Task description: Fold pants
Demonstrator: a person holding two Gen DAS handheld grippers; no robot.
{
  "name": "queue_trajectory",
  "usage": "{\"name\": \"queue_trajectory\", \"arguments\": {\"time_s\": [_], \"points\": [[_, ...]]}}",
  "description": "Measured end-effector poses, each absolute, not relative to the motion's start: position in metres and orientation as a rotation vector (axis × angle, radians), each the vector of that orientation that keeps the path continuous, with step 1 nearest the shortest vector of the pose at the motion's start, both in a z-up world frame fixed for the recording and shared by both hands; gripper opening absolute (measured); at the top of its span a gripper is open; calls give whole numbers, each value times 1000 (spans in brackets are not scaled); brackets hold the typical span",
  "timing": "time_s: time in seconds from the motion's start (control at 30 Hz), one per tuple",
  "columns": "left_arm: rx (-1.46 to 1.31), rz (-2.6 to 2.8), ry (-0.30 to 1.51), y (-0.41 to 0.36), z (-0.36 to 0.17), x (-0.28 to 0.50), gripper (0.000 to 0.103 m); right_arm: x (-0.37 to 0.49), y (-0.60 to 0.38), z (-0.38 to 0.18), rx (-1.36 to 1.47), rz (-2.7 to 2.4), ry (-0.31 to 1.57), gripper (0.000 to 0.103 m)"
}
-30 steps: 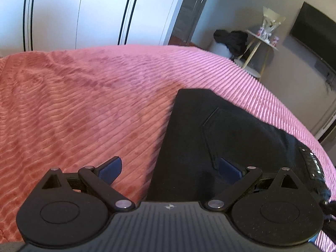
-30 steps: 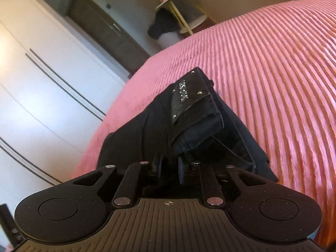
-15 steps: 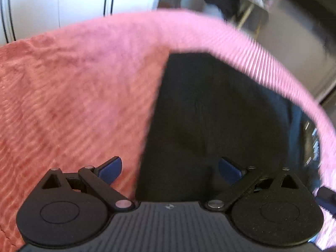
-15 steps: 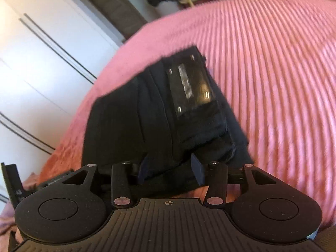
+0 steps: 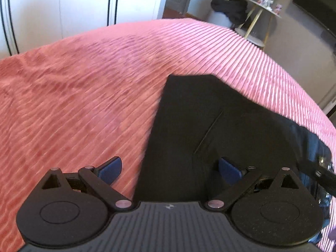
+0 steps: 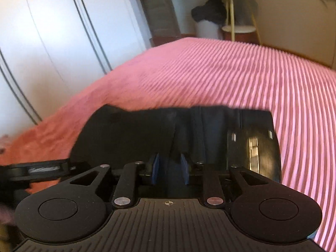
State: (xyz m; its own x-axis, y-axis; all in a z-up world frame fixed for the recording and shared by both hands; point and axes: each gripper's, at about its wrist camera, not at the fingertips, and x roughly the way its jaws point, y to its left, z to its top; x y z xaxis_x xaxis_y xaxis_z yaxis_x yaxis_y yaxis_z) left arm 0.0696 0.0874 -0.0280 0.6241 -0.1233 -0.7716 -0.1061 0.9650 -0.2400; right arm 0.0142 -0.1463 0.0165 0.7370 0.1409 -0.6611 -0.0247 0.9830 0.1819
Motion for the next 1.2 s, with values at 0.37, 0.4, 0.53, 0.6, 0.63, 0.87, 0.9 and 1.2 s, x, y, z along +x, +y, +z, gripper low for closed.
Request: {"name": "queue_trajectory", "arguments": {"time_s": [0.37,0.4,0.53,0.6,0.63,0.87,0.9,1.2], "points": [[-277,-59,928,83,-61,93,99,58,-146,-15,61,47,812,0],[-319,-77,930,89,-63,91,99,55,-151,-14,98,65,803,1],[-391,-168,959,109,-63,75,99,13,-203,-4,432,126,776,54],[-429,-206,978,117,-62,67,99,-15,-231,-3,558,177,729,58],[-459,-248,994,121,-63,64,99,-24,-245,-4,599,173,728,57],[-646,-400,1055,135,-69,62,99,-34,-297,-26,686,26,826,75],[-651,-407,1056,135,-70,61,99,-34,-303,-33,728,46,836,76],[-782,-520,1111,142,-89,83,99,2,-299,-65,829,277,935,80]]}}
